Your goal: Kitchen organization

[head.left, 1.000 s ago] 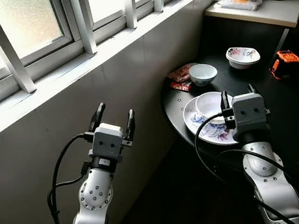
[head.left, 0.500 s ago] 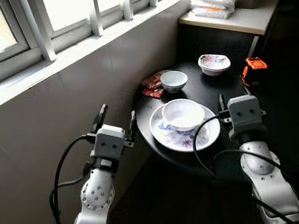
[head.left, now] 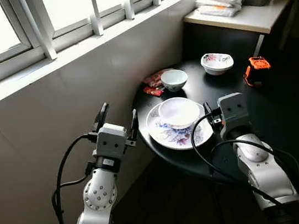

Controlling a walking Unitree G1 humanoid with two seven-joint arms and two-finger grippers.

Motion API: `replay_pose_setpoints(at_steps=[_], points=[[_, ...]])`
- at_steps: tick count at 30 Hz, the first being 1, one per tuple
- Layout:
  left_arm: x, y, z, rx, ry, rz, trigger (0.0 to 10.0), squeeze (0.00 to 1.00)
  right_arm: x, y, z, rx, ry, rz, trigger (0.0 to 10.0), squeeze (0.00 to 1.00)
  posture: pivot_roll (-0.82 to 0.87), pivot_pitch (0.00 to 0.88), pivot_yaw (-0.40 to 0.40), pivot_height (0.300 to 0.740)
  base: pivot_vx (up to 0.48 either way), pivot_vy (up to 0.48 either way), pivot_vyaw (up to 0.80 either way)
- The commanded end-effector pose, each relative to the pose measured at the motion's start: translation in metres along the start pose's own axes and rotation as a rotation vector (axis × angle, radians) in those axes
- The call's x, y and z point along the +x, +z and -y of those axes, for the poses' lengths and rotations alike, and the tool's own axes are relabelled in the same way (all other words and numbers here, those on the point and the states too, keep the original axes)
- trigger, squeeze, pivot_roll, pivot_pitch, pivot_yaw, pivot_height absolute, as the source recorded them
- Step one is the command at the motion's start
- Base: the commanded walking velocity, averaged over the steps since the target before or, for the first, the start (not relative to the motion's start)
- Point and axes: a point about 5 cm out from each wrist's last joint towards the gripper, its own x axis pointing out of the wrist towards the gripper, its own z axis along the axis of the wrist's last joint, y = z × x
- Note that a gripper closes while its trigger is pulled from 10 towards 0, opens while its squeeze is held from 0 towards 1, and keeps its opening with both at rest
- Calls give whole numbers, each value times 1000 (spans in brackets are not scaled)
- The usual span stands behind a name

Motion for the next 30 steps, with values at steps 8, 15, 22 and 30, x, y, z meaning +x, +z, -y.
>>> replay_pose_setpoints(at_steps=[8, 15, 22, 30], points=[[1, -2, -1, 10, 9, -22, 10000, 0, 15, -3, 4, -72, 137, -27, 10000, 0, 82, 0, -50, 740, 0, 0, 0], [1, -2, 0, 11, 4, -25, 10000, 0, 18, -18, -1, -45, 245, -106, 10000, 0, 87, 0, -49, 740, 0, 0, 800], [1, -1, 0, 12, 2, -27, 10000, 0, 35, -15, 18, -42, 300, -151, 10000, 0, 87, 0, -49, 740, 0, 0, 221], [1, -1, 0, 17, 3, -33, 10000, 0, 51, -12, 51, -30, 216, -244, 10000, 0, 90, 0, -53, 740, 0, 0, 0]])
